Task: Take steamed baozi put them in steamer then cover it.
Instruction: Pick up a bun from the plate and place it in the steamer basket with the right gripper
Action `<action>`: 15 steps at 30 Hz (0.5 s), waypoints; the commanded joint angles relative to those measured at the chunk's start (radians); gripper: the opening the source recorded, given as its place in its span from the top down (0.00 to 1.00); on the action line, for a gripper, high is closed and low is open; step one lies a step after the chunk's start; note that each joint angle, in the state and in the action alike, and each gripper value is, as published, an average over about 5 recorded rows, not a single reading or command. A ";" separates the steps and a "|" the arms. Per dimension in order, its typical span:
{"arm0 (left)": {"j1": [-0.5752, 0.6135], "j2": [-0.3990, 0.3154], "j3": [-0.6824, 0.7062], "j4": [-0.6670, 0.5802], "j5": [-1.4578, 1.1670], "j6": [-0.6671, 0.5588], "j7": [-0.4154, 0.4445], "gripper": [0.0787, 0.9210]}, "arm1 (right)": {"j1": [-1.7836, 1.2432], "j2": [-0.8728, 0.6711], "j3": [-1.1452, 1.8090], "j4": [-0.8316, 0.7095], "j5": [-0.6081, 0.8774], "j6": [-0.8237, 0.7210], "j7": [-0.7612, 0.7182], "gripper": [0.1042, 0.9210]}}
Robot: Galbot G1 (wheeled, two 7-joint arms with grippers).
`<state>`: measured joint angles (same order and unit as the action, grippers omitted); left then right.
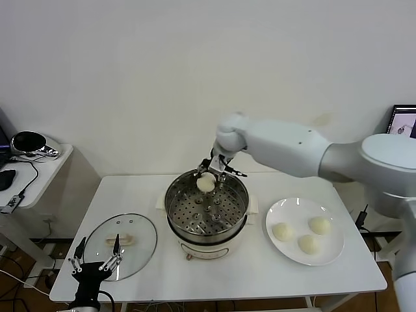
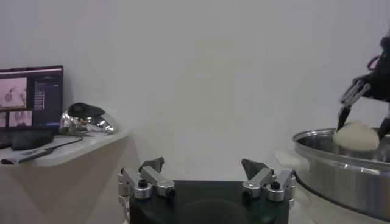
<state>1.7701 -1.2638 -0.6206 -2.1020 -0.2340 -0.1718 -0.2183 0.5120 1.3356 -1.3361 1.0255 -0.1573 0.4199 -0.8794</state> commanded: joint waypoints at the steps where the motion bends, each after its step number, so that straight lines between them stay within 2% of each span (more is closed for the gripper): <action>1: -0.001 0.000 0.000 0.000 -0.002 -0.002 -0.001 0.12 | -0.059 0.077 -0.013 -0.100 -0.140 0.094 0.054 0.39; 5: -0.002 -0.002 0.001 0.001 -0.003 -0.003 -0.003 0.12 | -0.065 0.071 -0.013 -0.101 -0.157 0.106 0.063 0.36; 9: -0.002 -0.004 0.000 0.000 -0.004 -0.003 -0.005 0.12 | -0.037 0.046 -0.008 -0.085 -0.156 0.116 0.063 0.26; 13: -0.002 -0.005 0.000 -0.002 -0.004 -0.003 -0.005 0.12 | 0.042 -0.006 -0.007 -0.015 -0.056 0.085 0.025 0.15; 15: -0.001 -0.004 0.000 -0.004 -0.005 -0.002 -0.004 0.12 | 0.090 -0.045 -0.013 0.052 0.039 0.021 -0.016 0.13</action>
<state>1.7680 -1.2688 -0.6207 -2.1032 -0.2380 -0.1749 -0.2231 0.4901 1.3625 -1.3416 0.9711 -0.2572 0.5018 -0.8381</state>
